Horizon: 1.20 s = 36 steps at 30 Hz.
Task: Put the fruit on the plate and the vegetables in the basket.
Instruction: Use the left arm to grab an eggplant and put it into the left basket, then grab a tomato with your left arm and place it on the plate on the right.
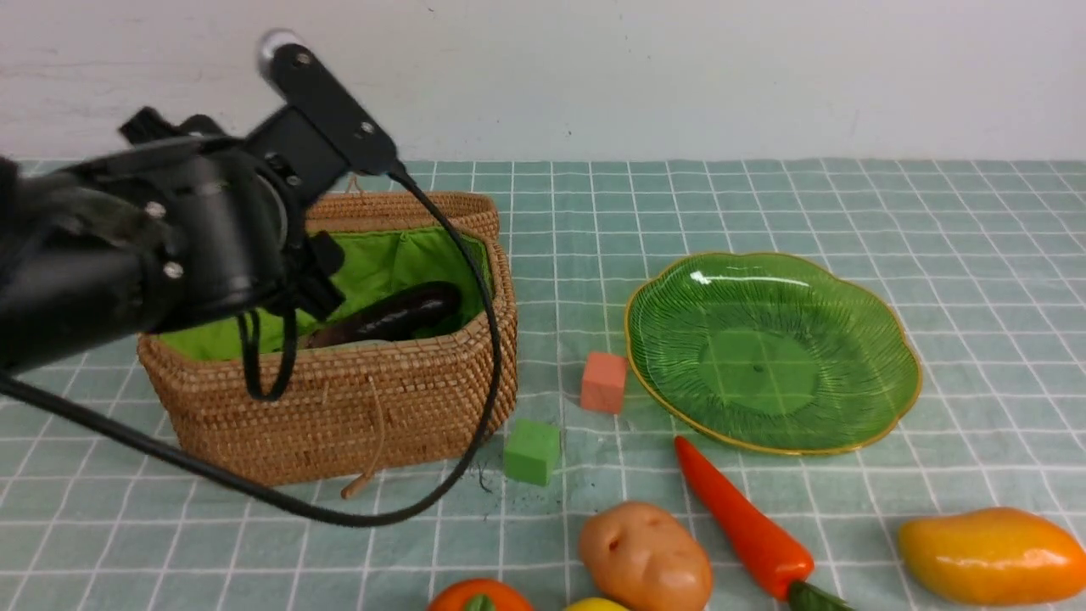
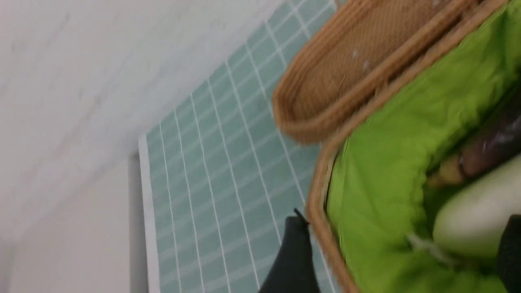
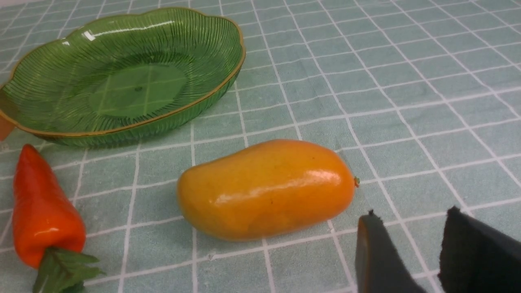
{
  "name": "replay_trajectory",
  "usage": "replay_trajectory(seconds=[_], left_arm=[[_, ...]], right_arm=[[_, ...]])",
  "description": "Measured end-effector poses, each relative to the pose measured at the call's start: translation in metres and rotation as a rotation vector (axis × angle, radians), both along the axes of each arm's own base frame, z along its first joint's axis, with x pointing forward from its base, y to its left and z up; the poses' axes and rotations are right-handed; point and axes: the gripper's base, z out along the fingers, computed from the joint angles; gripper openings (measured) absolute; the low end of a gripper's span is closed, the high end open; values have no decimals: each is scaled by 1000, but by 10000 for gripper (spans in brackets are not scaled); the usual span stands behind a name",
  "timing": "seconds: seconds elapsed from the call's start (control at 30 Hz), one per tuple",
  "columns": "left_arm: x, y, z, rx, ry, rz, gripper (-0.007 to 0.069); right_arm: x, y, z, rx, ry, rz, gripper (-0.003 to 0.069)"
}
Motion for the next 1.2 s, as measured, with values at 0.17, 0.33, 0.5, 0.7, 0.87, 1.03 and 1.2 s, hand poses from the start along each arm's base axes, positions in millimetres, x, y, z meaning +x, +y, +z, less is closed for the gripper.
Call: replay_trajectory(seconds=[0.17, 0.33, 0.5, 0.7, 0.87, 1.03, 1.2], left_arm=[[-54, 15, 3, -242, 331, 252, 475], [-92, -19, -27, -541, 703, 185, 396], [-101, -55, -45, -629, 702, 53, 409], [-99, -86, -71, -604, 728, 12, 538], [-84, -98, -101, -549, 721, 12, 636], [-73, -109, -118, -560, 710, 8, 644], [-69, -112, -124, -558, 717, 29, 612]], right_arm=[[0, 0, 0, 0, 0, 0, 244], [0, 0, 0, 0, 0, 0, 244], [0, 0, 0, 0, 0, 0, 244], [0, 0, 0, 0, 0, 0, 244], [0, 0, 0, 0, 0, 0, 244], [0, 0, 0, 0, 0, 0, 244], [0, 0, 0, 0, 0, 0, 244]])
